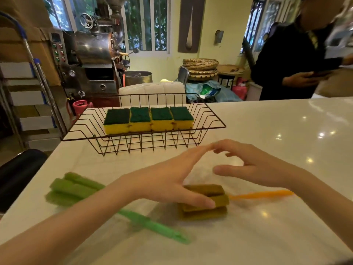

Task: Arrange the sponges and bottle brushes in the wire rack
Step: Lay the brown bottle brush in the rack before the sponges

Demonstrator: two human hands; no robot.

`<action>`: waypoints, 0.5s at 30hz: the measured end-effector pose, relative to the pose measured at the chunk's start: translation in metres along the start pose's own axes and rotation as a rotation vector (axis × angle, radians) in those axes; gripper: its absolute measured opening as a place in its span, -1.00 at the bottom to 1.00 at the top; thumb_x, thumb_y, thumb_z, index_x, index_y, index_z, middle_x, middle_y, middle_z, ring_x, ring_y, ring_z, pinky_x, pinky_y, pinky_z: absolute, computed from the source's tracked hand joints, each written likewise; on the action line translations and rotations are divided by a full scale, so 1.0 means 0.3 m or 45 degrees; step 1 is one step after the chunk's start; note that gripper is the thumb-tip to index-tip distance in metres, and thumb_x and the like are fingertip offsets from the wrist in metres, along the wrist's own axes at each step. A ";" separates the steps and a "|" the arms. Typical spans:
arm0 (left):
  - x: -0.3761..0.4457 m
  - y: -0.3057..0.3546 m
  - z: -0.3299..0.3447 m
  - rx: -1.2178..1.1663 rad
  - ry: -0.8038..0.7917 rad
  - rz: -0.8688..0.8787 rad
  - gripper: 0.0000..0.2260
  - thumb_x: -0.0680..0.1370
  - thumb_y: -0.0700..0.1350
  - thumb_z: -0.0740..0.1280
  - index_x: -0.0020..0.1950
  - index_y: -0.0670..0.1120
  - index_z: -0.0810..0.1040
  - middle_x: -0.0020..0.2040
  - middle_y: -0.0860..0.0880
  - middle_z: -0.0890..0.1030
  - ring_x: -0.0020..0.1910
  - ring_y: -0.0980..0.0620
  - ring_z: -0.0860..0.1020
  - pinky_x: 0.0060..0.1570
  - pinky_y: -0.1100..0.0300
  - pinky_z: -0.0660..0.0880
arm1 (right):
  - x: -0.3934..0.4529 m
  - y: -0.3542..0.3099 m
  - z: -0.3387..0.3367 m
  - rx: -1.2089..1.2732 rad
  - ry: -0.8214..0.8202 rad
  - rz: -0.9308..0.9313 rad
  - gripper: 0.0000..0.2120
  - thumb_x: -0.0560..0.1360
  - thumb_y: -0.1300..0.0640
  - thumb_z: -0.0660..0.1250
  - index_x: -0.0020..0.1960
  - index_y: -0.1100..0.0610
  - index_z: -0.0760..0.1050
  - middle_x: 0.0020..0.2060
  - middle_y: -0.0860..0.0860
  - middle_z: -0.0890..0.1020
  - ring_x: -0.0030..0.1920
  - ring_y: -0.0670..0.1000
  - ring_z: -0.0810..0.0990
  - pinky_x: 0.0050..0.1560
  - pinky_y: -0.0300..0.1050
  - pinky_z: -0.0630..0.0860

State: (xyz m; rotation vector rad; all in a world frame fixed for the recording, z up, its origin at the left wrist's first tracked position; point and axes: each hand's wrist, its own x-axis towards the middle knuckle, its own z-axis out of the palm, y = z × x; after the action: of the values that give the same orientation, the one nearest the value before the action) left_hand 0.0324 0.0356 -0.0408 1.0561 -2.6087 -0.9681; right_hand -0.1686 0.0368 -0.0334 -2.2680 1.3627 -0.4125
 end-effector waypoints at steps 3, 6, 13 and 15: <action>0.021 -0.012 0.044 0.100 -0.099 -0.019 -0.16 0.33 0.19 0.40 0.42 0.24 -0.10 0.49 0.25 0.02 0.38 0.23 0.13 0.26 0.34 0.12 | -0.062 0.039 0.008 -0.016 -0.182 0.100 -0.73 0.44 -0.18 0.23 0.12 -0.34 0.30 0.09 -0.39 0.41 0.17 -0.30 0.39 0.22 -0.17 0.41; 0.026 -0.026 0.052 0.168 -0.145 -0.044 -0.19 0.32 0.20 0.40 0.42 0.24 -0.03 0.45 0.21 0.16 0.31 0.20 0.25 0.19 0.35 0.23 | -0.098 0.067 0.015 -0.065 -0.224 0.181 -0.63 0.42 -0.14 0.25 0.21 -0.16 0.38 0.16 -0.18 0.49 0.16 -0.19 0.43 0.22 -0.12 0.41; -0.002 -0.041 0.038 0.228 -0.076 0.024 -0.40 0.33 0.15 0.43 0.30 0.22 0.27 0.24 0.19 0.44 0.14 0.22 0.40 0.16 0.29 0.42 | -0.110 0.104 0.032 -0.198 -0.189 0.174 -0.81 0.35 0.09 0.40 -0.07 -0.12 0.50 -0.27 -0.11 0.52 -0.23 -0.16 0.47 -0.13 -0.23 0.44; 0.000 -0.047 0.032 0.213 -0.064 0.012 -0.45 0.34 0.13 0.43 0.27 0.21 0.31 0.20 0.17 0.48 0.11 0.18 0.44 0.15 0.18 0.46 | -0.100 0.104 0.029 -0.176 -0.185 0.157 -0.86 0.37 0.09 0.39 -0.20 -0.14 0.49 -0.33 -0.13 0.54 -0.28 -0.20 0.48 -0.20 -0.22 0.44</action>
State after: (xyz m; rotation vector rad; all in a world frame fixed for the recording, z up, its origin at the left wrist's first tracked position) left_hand 0.0367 0.0329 -0.0570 1.0686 -2.7737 -0.7957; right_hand -0.2016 0.0528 -0.0578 -2.2580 1.4856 -0.1125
